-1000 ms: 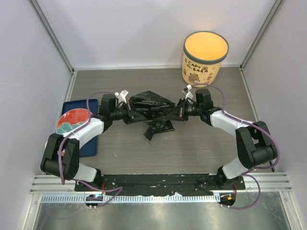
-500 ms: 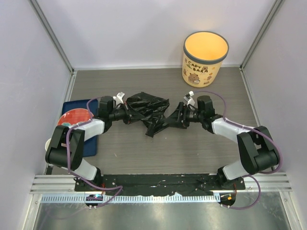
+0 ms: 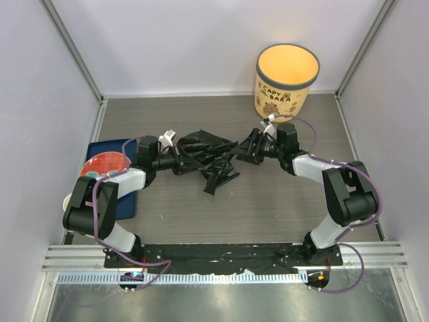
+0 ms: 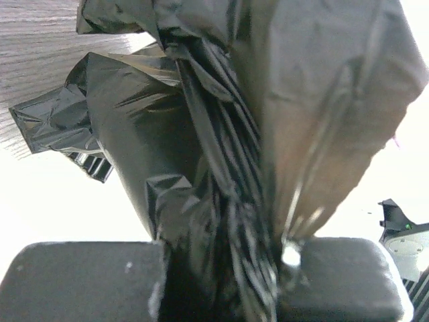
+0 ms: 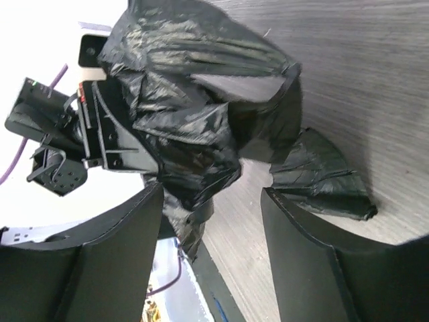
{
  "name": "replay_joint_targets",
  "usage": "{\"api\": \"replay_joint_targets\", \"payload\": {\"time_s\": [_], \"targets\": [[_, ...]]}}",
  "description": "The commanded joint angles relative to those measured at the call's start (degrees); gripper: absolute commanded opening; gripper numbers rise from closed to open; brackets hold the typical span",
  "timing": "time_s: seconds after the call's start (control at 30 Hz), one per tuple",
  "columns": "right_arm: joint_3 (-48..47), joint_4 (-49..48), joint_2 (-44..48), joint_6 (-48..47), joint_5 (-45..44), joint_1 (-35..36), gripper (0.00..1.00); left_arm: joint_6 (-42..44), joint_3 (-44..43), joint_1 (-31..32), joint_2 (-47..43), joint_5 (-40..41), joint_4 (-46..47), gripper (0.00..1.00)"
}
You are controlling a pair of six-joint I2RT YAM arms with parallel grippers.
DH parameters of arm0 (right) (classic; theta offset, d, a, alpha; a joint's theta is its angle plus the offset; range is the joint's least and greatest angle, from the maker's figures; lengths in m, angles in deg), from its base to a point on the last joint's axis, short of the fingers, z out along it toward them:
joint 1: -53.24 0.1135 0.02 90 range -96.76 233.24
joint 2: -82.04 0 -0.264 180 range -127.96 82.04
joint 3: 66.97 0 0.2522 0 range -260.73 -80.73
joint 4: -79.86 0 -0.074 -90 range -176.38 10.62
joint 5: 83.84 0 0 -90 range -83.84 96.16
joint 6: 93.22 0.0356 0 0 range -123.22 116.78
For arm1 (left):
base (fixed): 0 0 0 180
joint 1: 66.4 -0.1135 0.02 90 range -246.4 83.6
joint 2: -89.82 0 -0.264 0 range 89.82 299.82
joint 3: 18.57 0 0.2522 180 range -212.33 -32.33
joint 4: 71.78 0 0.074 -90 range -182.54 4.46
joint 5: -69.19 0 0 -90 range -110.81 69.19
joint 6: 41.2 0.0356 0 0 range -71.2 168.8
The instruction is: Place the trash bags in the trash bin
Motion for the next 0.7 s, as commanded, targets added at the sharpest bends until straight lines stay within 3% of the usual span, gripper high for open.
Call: {"api": "replay_joint_targets", "payload": {"time_s": [0.0,0.07,0.1,0.13,0.2,0.23,0.37,0.5,0.6,0.67], "targets": [[-2.14,-5.1,-3.81,0.65,-1.94,0.25,0.62,-0.47,1.0,0.06,-2.88,-3.48,4.1,0.0],[-2.49,-5.37,-6.18,0.82,-1.95,0.25,0.5,-0.48,1.26,0.06,-3.32,-4.18,4.54,0.0],[-3.1,-6.33,-6.8,1.17,-1.69,0.16,0.34,-0.13,1.26,0.15,-3.93,-5.14,4.28,0.0],[-3.46,-6.51,-6.98,1.44,-1.68,-0.01,0.26,0.49,1.26,0.06,-4.29,-5.41,2.02,0.0],[-3.72,-6.08,-6.11,1.18,-1.86,-0.36,0.04,5.92,0.39,-0.46,-5.6,-5.33,-3.86,0.0],[-3.64,-5.47,-5.32,0.83,-2.12,-0.71,0.01,8.64,-0.14,-0.9,-7.18,-4.81,-12.42,0.0],[-3.55,0.85,-0.93,-3.12,-2.65,-3.35,0.01,22.71,-2.6,-4.68,-9.48,-1.29,-28.72,0.0],[-2.59,4.47,2.94,-5.85,-3.0,-5.37,0.01,30.45,-5.06,-6.97,-9.04,0.21,-36.12,0.0],[-2.49,5.09,3.13,-5.86,-0.47,-4.07,0.01,30.39,-4.63,-6.88,-8.42,-2.16,-32.4,0.0],[-2.32,5.53,2.42,-5.07,1.82,-1.87,0.19,22.14,-2.97,-6.8,-7.99,-6.27,-24.67,0.0]]}}
